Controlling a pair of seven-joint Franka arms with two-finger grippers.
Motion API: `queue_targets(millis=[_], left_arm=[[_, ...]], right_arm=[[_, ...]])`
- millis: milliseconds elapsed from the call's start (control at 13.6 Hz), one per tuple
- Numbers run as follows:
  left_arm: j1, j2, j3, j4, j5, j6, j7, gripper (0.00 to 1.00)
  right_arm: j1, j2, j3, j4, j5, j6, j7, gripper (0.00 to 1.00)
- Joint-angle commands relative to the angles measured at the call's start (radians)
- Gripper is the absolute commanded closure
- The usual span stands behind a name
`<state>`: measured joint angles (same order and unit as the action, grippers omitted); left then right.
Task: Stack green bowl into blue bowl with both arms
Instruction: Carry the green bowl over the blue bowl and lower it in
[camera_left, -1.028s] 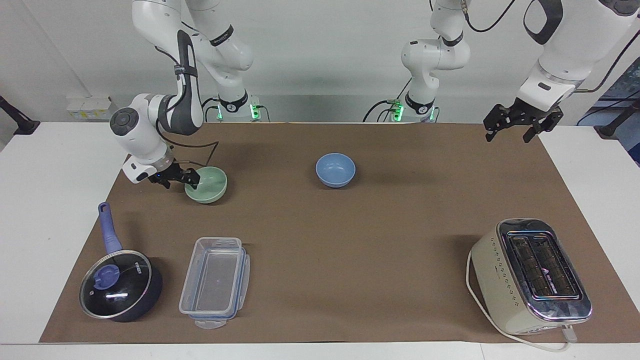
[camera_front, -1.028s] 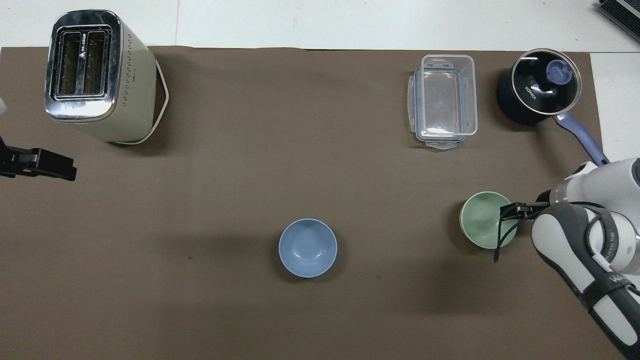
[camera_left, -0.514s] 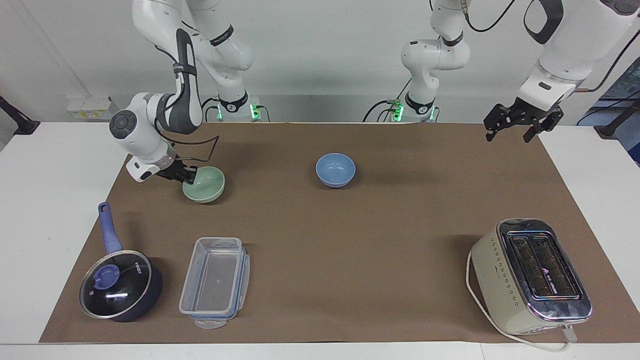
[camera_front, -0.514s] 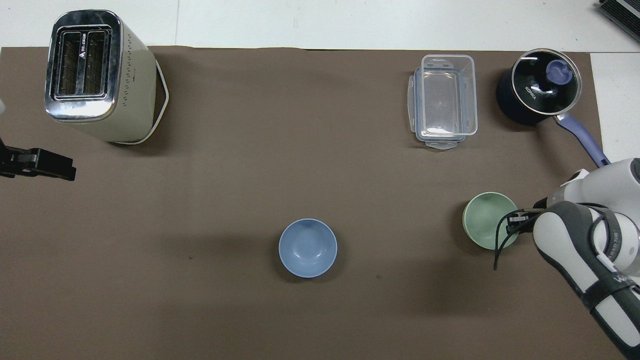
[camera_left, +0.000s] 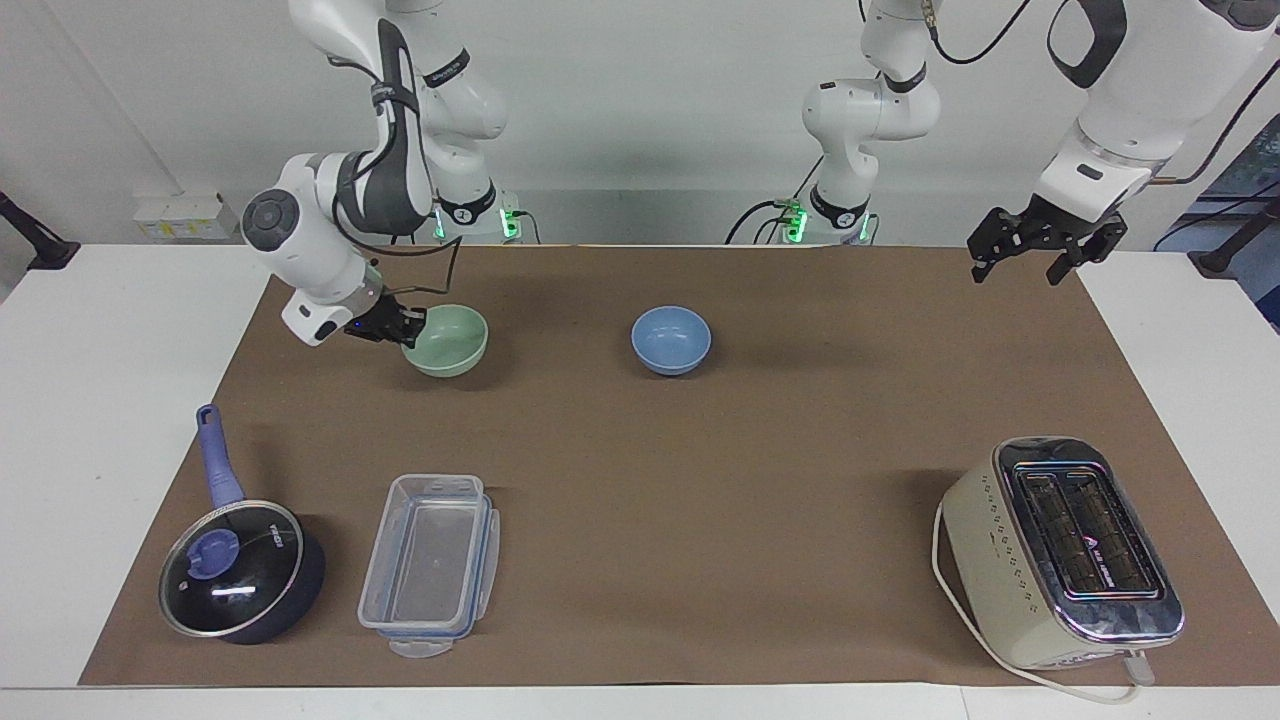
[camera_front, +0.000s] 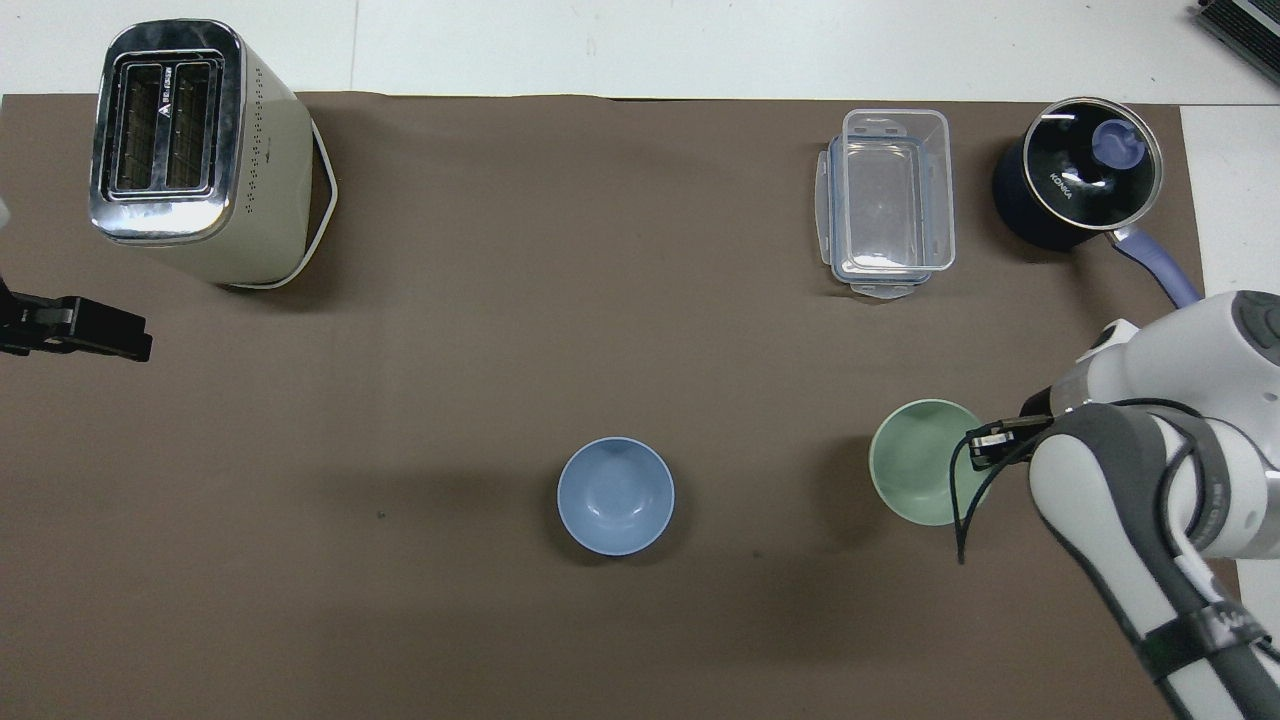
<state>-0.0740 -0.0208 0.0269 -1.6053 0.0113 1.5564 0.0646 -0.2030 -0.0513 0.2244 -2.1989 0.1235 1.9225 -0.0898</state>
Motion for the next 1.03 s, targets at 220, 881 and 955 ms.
queue_targets(millis=[220,881,955], left_arm=[[0.002,-0.019,-0.002,-0.016,0.018,-0.002,-0.012,0.0],[0.002,-0.019,-0.002,-0.016,0.018,-0.002,-0.012,0.0],[0.002,-0.019,-0.002,-0.016,0.018,-0.002,-0.012,0.0]], right_arm=[[0.33,0.013,0.006,0.103,0.031,0.023,0.482,1.0],[0.557,0.12,0.007,0.11,0.174,0.163,0.789,1.0],[0.574,0.131,0.007,0.11,0.177,0.187,0.812,1.0]])
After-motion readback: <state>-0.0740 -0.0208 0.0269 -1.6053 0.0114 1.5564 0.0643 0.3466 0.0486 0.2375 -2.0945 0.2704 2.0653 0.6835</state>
